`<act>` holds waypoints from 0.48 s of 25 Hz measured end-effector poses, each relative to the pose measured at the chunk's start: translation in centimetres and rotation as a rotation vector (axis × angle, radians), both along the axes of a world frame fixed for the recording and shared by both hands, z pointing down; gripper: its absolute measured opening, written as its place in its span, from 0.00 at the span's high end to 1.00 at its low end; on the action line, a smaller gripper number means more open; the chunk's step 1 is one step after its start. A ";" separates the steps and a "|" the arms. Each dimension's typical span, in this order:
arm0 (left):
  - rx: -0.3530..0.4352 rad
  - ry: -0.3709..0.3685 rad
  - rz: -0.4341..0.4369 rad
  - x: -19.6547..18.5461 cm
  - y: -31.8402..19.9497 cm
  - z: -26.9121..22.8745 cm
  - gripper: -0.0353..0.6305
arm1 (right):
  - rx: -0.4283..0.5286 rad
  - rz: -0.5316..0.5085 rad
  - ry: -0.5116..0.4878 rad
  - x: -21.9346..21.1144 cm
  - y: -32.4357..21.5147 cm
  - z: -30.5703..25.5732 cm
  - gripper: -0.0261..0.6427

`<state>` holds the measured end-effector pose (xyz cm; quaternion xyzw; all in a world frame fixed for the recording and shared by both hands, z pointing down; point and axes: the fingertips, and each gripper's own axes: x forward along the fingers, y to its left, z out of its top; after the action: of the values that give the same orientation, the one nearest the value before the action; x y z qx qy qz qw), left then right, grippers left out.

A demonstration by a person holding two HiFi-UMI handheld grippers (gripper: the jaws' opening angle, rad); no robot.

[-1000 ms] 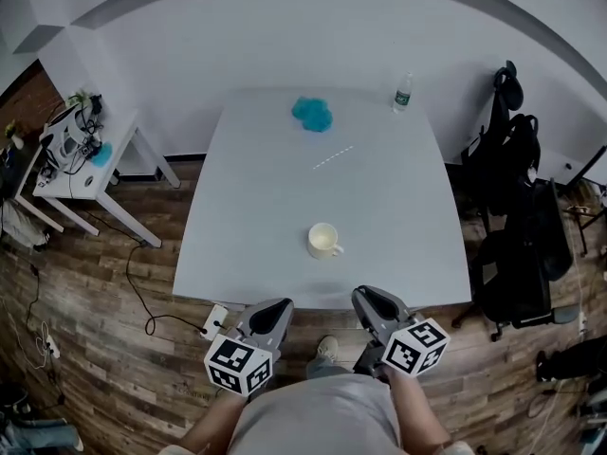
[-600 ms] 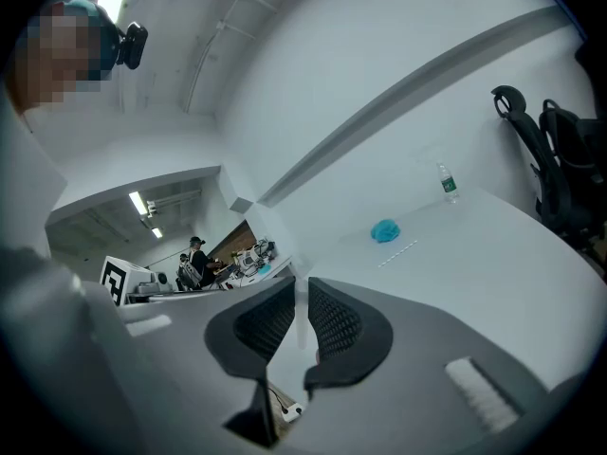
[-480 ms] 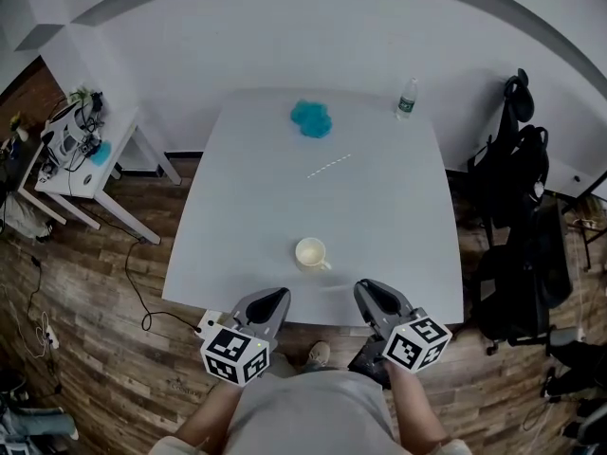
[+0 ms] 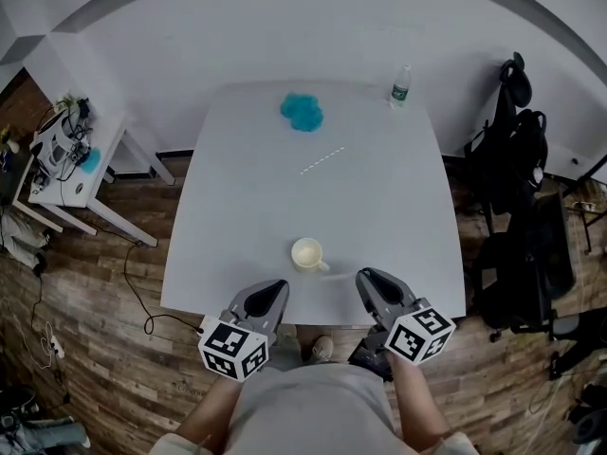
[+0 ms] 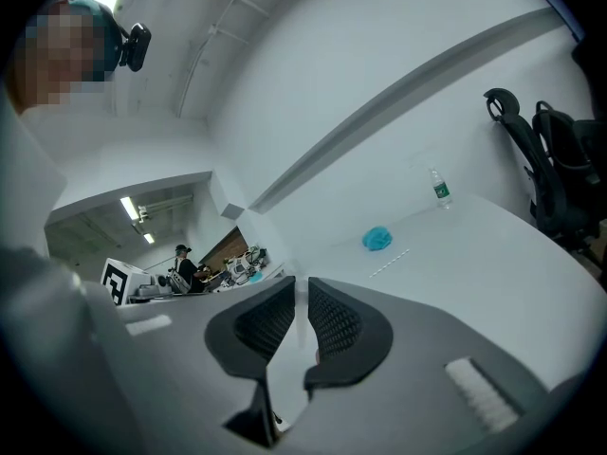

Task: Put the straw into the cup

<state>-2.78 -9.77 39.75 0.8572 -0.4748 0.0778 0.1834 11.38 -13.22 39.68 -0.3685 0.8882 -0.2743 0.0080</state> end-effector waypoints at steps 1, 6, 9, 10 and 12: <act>-0.001 0.001 0.003 -0.2 -0.2 0.0 0.92 | 0.000 0.005 -0.001 -0.1 -0.2 0.0 0.89; -0.007 0.009 0.022 -1.1 -1.5 0.3 0.92 | 0.006 0.022 0.001 -0.9 -1.5 0.0 0.89; -0.012 0.014 0.036 -1.4 -2.2 0.5 0.92 | -0.005 0.035 0.010 -1.4 -2.1 0.1 0.89; -0.014 0.016 0.040 -1.5 -2.4 0.5 0.92 | -0.008 0.038 0.011 -1.5 -2.3 0.2 0.89; -0.016 0.016 0.047 -1.9 -2.8 0.6 0.92 | -0.013 0.044 0.016 -1.9 -2.7 0.3 0.89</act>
<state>-4.68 -12.57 40.38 0.8673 -0.4523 0.0790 0.1925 9.45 -15.90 39.95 -0.3902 0.8782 -0.2767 0.0045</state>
